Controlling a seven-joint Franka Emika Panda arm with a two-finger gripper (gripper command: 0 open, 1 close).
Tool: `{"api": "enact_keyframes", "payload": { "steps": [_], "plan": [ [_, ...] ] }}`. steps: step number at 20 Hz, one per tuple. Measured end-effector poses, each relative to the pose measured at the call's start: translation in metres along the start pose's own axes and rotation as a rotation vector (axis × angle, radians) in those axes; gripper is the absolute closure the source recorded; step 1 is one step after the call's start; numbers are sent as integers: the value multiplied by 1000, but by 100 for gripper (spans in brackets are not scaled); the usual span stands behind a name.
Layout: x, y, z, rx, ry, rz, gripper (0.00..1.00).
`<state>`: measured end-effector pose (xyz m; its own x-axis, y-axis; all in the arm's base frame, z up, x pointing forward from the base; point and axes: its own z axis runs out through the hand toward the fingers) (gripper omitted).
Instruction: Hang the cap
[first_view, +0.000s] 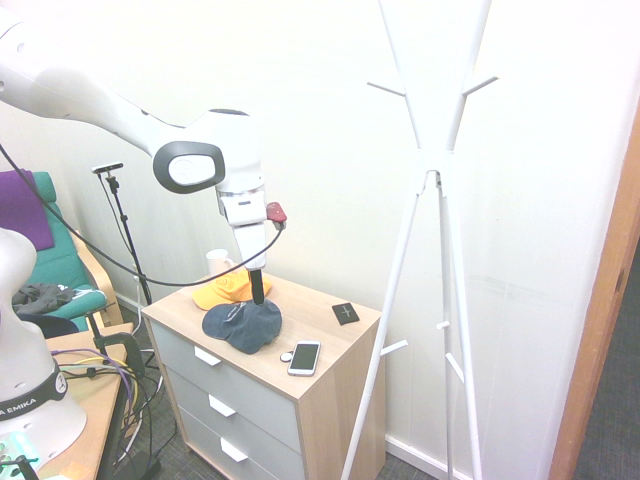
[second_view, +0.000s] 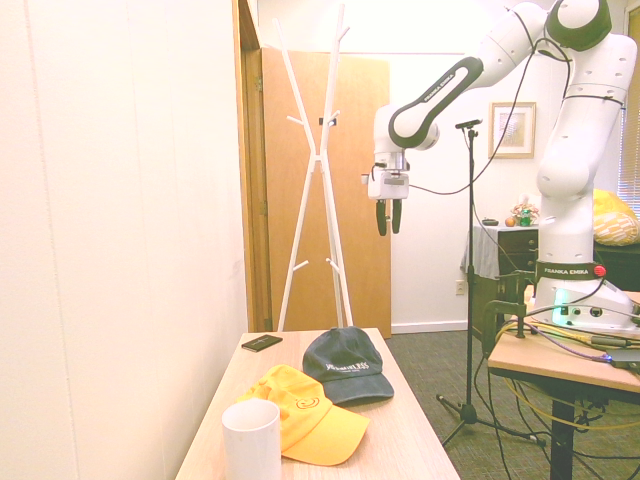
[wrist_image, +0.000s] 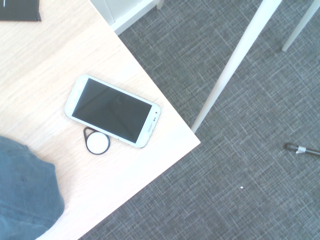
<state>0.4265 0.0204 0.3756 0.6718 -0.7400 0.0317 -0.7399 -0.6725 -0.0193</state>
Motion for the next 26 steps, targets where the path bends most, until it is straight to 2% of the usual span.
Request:
{"api": "enact_keyframes", "payload": {
  "steps": [4,7,11,15,21,26],
  "plan": [
    [-3,-7,2,4,11,-16,0],
    [-31,-44,17,1,30,-72,0],
    [-76,-104,52,-38,42,-142,0],
    [-111,-145,94,-67,44,-201,0],
    [-159,-185,162,-79,28,-290,0],
    [-186,-204,189,-42,21,-348,0]
  ]
}}
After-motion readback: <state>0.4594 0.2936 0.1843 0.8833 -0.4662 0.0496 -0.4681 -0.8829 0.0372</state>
